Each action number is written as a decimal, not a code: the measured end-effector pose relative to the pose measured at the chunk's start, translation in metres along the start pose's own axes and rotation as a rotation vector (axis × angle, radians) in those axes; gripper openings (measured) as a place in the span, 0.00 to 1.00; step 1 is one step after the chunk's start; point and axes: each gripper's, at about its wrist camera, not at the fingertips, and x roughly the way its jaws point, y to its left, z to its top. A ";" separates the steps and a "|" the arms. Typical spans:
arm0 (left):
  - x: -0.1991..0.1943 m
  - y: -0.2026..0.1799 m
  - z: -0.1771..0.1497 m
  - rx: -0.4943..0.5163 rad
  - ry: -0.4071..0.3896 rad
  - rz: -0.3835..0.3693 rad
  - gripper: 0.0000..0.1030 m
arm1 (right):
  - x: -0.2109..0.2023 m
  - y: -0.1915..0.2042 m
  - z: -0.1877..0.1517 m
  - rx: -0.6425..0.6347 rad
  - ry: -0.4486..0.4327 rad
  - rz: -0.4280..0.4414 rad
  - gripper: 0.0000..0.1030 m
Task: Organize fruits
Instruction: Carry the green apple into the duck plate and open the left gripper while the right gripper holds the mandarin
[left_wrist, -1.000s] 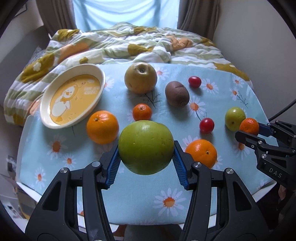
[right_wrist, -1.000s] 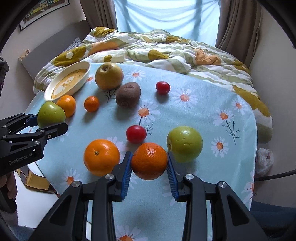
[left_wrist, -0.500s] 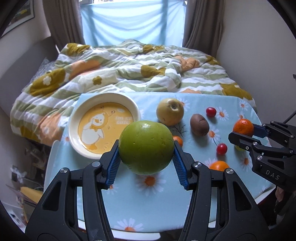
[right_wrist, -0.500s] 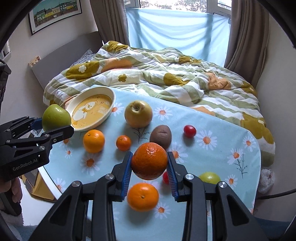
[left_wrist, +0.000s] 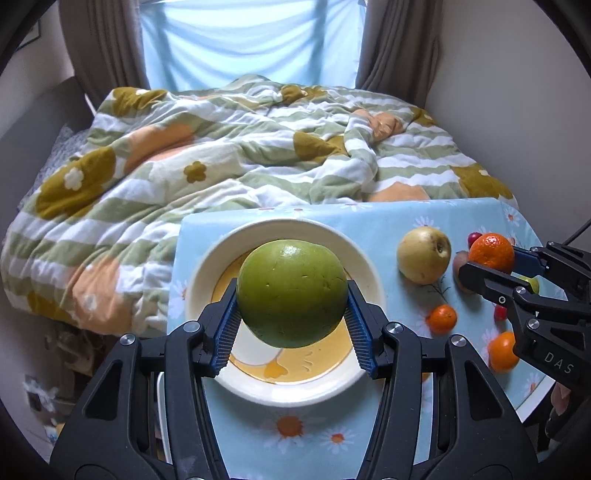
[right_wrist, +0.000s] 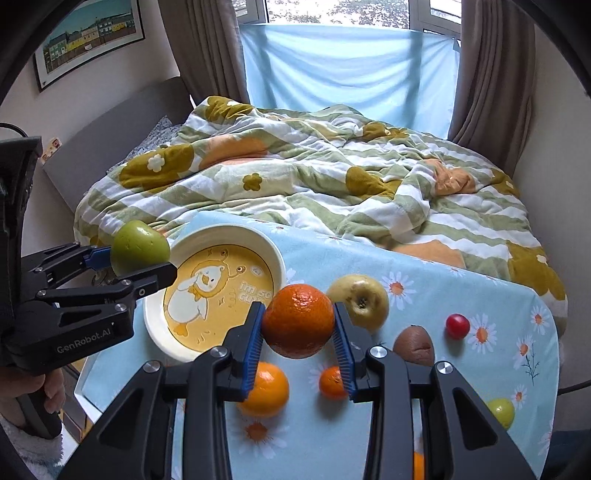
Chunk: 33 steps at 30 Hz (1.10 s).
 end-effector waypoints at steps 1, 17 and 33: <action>0.008 0.006 0.003 0.007 0.008 -0.010 0.57 | 0.006 0.003 0.003 0.012 0.004 -0.007 0.32; 0.103 0.032 0.022 0.091 0.096 -0.105 0.58 | 0.066 0.008 0.015 0.138 0.079 -0.062 0.32; 0.093 0.036 0.025 0.080 0.078 -0.100 1.00 | 0.052 0.000 0.006 0.188 0.079 -0.092 0.32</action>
